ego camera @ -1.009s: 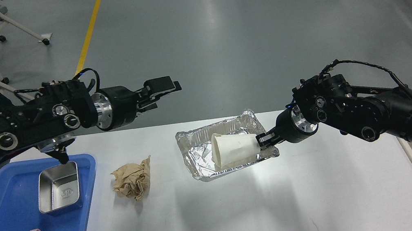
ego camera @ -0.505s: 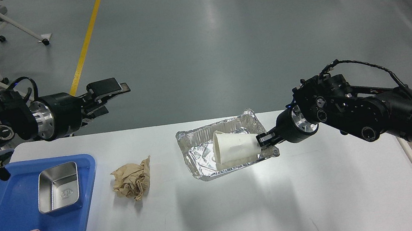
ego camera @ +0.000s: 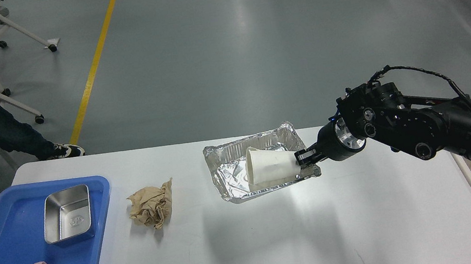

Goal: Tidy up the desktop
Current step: 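Raise the left gripper away from the foil tray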

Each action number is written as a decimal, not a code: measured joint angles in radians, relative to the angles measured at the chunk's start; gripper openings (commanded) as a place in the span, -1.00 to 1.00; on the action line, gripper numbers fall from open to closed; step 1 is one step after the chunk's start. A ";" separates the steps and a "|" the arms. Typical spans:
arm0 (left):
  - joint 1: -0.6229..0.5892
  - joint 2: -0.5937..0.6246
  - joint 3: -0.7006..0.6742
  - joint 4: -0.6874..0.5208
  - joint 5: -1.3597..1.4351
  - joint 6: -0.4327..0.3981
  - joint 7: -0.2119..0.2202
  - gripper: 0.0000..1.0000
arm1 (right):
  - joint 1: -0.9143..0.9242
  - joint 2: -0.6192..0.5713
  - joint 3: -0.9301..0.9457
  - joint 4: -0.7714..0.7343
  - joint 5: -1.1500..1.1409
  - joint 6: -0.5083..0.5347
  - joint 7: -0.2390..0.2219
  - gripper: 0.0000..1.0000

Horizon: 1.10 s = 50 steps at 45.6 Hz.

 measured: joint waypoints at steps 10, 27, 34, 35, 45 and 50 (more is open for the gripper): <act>0.040 0.140 0.018 -0.013 -0.011 0.001 -0.051 0.88 | 0.000 0.001 0.000 0.000 0.000 0.000 0.000 -1.00; 0.045 0.146 0.030 -0.014 -0.011 0.003 -0.053 0.88 | 0.000 0.003 0.000 -0.002 0.000 0.001 0.000 -1.00; 0.045 0.137 0.027 -0.009 -0.009 0.006 -0.052 0.88 | 0.000 0.000 0.000 -0.002 0.000 0.001 0.000 -1.00; 0.045 0.137 0.026 -0.008 -0.009 0.006 -0.052 0.88 | 0.000 0.000 0.000 -0.002 0.000 0.001 0.000 -1.00; 0.045 0.122 0.025 -0.002 -0.009 0.006 -0.049 0.88 | 0.001 0.000 0.000 -0.002 0.000 0.001 0.000 -1.00; 0.049 0.078 0.030 0.022 -0.011 0.007 -0.045 0.88 | 0.001 0.000 0.000 -0.001 0.000 0.001 0.000 -1.00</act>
